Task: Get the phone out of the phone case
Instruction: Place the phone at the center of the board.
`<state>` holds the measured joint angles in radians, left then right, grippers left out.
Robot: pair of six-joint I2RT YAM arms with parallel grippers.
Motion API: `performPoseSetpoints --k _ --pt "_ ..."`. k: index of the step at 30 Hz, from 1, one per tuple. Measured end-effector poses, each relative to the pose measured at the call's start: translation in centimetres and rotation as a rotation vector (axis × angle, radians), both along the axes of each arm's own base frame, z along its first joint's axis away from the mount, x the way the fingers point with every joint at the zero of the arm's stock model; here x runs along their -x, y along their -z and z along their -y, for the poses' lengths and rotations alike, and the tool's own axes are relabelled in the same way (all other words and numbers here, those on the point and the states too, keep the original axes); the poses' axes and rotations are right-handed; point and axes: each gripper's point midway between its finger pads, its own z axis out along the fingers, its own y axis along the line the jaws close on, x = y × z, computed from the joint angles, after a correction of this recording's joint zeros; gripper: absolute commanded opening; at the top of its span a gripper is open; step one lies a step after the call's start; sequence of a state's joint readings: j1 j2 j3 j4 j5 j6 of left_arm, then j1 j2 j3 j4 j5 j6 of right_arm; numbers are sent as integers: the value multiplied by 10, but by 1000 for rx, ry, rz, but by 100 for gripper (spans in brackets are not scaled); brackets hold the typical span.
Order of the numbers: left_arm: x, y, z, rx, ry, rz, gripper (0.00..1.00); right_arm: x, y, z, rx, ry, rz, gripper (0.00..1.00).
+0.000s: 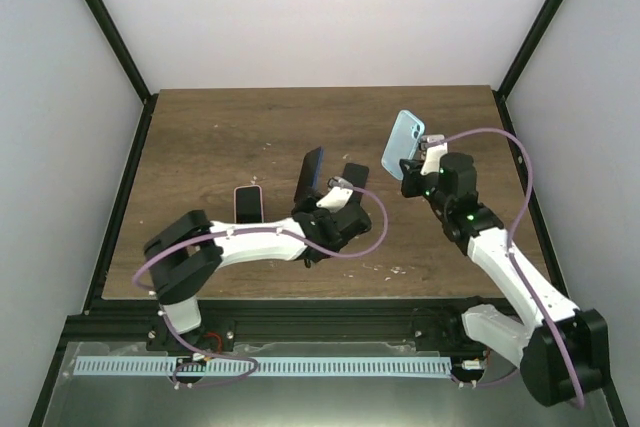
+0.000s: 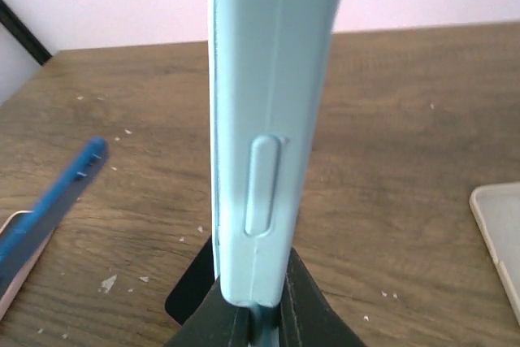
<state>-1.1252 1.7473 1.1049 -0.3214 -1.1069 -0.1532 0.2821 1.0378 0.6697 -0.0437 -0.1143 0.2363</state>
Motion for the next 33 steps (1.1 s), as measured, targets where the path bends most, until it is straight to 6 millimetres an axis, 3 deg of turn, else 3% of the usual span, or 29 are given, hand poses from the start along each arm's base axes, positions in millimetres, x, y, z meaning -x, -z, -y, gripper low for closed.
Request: performPoseSetpoints --k 4,11,19,27,33 --pt "-6 37 -14 -160 -41 -56 0 10 -23 -1 10 -102 85 1" --pt "-24 70 -32 -280 -66 -121 0 18 -22 -4 -12 -214 87 1" --pt "-40 99 -20 -366 -73 -138 1 23 -16 -8 -39 -261 77 1" --pt "-46 108 -8 -360 -74 -149 34 22 -17 -6 -42 -258 88 1" --pt "-43 117 -7 -347 -63 -187 40 21 -18 -5 -42 -255 94 1"
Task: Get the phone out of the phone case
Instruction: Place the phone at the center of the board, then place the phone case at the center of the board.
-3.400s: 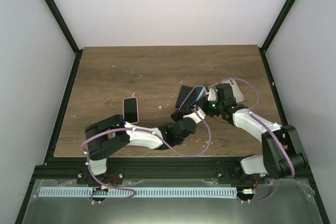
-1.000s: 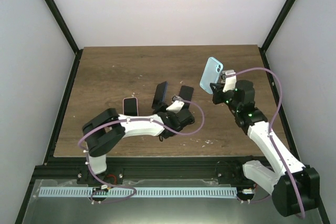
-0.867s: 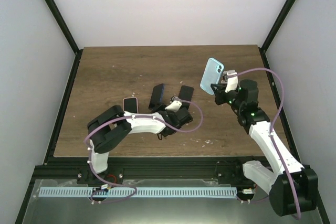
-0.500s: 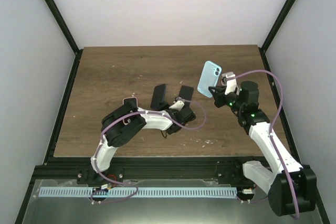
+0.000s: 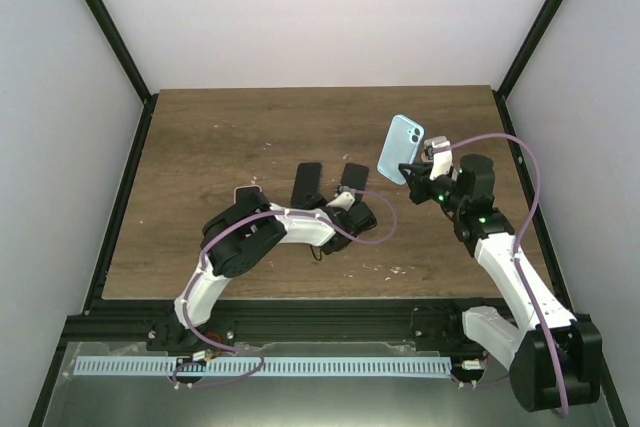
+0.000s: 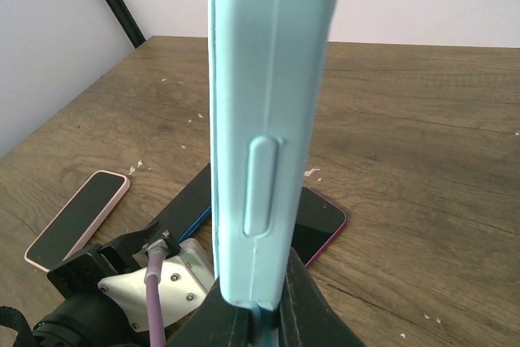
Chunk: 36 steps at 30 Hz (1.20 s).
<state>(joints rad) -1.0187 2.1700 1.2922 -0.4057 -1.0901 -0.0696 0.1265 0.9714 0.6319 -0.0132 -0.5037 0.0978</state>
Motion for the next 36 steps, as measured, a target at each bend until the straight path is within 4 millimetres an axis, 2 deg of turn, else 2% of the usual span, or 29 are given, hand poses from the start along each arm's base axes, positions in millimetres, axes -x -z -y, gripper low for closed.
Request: performPoseSetpoints --k 4,7,10,13,15,16,17,18,20,22,24,25,27,28,31,33,36 --pt "0 -1 5 20 5 -25 53 0 0 1 3 4 0 1" --pt "5 -6 11 83 25 -77 59 -1 4 1 20 1 -11 1" --pt "13 -26 19 192 54 -137 62 -6 3 0 62 -20 -34 1" --pt "24 -67 24 328 85 -164 65 -19 -9 0 122 -36 -45 1" --pt "34 -104 23 431 114 -170 67 -31 -19 2 178 -41 -39 1" --pt "41 -134 21 511 139 -163 69 -37 -22 3 208 -46 -39 1" --pt "43 -142 21 530 146 -161 71 -42 -23 5 238 -51 -41 1" --pt "48 -160 19 576 165 -155 73 -47 -21 7 262 -56 -54 1" --pt "59 -200 14 670 214 -139 75 -57 -9 15 304 -67 -104 1" --pt "67 -233 7 739 261 -111 76 -65 15 30 329 -65 -201 1" --pt "71 -257 -6 784 289 -77 76 -68 36 43 345 -70 -295 1" --pt "70 -263 -14 798 291 -63 76 -70 48 47 353 -83 -349 1" --pt "65 -261 -32 818 272 -45 76 -72 66 53 367 -113 -432 1" --pt "61 -252 -43 822 251 -46 76 -72 74 54 376 -134 -474 1" --pt "59 -207 -73 792 182 -102 76 -69 94 53 390 -193 -577 1" --pt "63 -185 -79 761 171 -145 75 -65 110 52 392 -228 -654 1" --pt "65 -180 -77 755 183 -158 73 -58 135 54 392 -259 -771 1"
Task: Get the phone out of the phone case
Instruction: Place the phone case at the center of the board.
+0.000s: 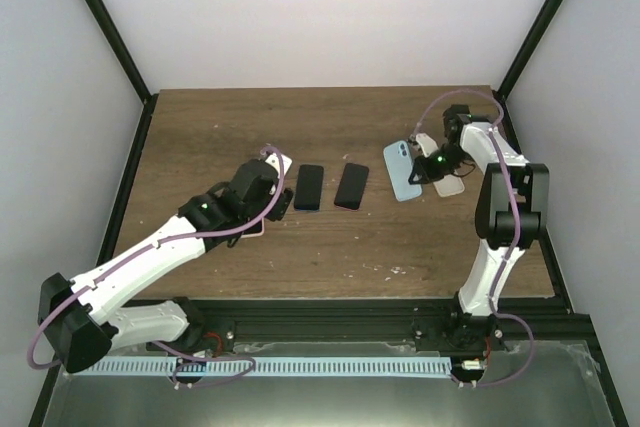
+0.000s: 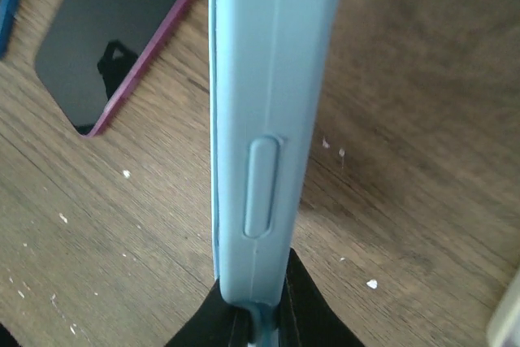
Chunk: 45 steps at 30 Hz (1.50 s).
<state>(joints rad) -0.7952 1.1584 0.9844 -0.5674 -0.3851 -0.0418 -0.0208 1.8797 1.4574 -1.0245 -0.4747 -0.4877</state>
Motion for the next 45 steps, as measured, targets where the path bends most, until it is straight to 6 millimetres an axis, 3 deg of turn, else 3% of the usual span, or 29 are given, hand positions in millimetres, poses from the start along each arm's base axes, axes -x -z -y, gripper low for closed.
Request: performPoseSetpoints --k 5,7,23,39,45 --pt "-4 -7 2 15 5 28 73 9 34 0 -2 -8 -160 1" --pt "-5 -8 3 16 6 35 72 8 38 0 -8 -5 -186 1" --pt "-8 -11 1 13 -8 53 72 3 54 19 -13 137 -295 1" --pt "-8 -10 0 6 -13 52 72 -7 59 30 48 157 -274 19" --pt "-9 -10 0 4 -14 53 72 -15 62 38 87 170 -239 21"
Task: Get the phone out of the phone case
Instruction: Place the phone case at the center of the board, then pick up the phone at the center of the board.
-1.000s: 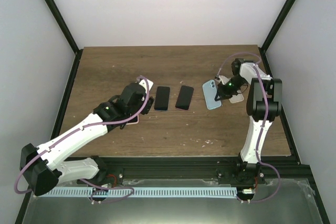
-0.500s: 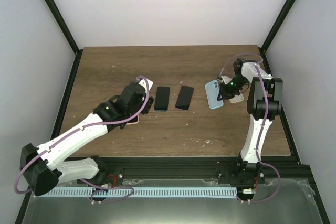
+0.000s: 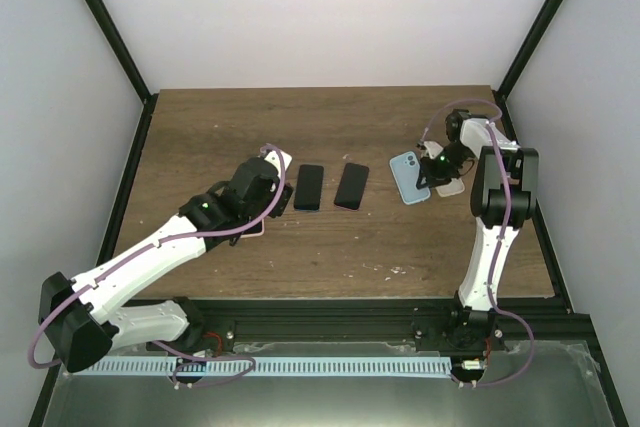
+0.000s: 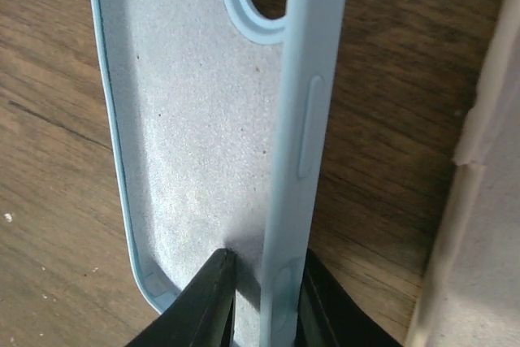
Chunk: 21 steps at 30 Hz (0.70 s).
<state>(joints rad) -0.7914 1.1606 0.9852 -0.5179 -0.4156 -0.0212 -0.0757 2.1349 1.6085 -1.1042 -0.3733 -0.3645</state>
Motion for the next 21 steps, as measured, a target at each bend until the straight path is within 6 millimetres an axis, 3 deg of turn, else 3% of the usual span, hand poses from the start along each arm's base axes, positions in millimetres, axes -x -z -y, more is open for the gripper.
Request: performPoseSetpoints --k 6,14,17,21 --pt "-1 1 -1 -6 -6 0 76 -5 -7 10 59 -10 54 36" --pt "-9 9 -8 -26 -53 -12 81 -9 -45 19 92 -8 161 35" --pt "-17 22 -20 -37 -127 -43 83 -6 -68 8 38 -8 218 33" --pt "-33 49 -48 -43 -285 -153 86 9 -117 -27 -119 -32 352 37"
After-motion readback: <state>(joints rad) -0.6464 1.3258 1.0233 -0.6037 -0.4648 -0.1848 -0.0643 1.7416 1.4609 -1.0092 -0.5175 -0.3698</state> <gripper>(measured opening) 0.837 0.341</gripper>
